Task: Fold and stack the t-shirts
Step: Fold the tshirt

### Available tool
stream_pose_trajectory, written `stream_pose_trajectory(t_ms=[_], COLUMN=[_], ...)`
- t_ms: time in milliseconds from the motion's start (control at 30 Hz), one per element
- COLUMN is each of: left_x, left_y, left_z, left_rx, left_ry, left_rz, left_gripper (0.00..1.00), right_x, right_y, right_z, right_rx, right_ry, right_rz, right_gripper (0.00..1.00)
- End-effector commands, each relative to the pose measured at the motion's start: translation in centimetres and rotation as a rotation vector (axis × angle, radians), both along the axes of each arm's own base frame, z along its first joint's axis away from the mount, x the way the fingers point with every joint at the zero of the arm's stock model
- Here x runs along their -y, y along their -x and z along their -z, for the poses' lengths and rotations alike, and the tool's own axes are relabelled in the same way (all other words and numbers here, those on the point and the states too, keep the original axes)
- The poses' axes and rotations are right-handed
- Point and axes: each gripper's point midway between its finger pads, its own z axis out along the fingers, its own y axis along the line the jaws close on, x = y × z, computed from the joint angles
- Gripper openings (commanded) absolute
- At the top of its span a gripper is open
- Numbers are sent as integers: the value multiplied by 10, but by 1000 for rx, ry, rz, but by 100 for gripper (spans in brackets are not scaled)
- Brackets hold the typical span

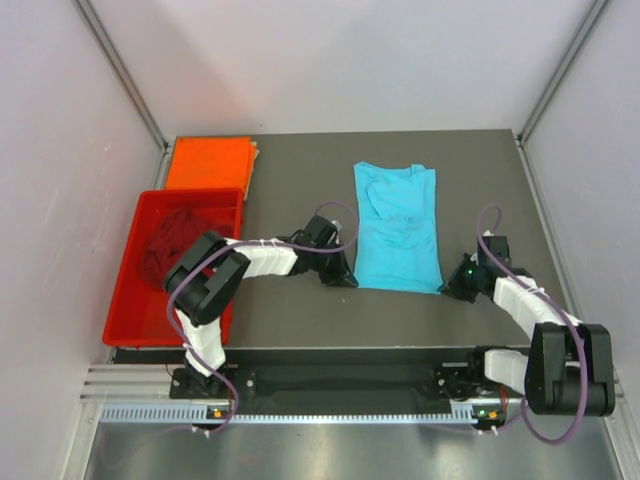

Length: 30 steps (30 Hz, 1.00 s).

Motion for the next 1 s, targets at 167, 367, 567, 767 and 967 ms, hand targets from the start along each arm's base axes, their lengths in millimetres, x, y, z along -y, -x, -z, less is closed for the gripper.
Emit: stream_pose_trajectory(t_ms=[167, 367, 567, 767, 967], left_x=[-19, -7, 22, 17, 12], left_y=[9, 6, 15, 19, 11], left_z=[-6, -43, -49, -32, -20], left_rx=[6, 41, -16, -64, -67], left_ry=[-62, 67, 124, 116, 117], left_rz=[-72, -257, -330, -426, -511], left_gripper=[35, 53, 59, 62, 63], right_x=[4, -7, -6, -1, 1], right_y=[17, 15, 20, 20, 16], right_z=[1, -20, -17, -14, -6], right_rx=[-42, -7, -34, -52, -50], right_ry=[-12, -141, -200, -199, -206], right_rz=[96, 265, 423, 500, 536], right_gripper=[16, 41, 42, 42, 42])
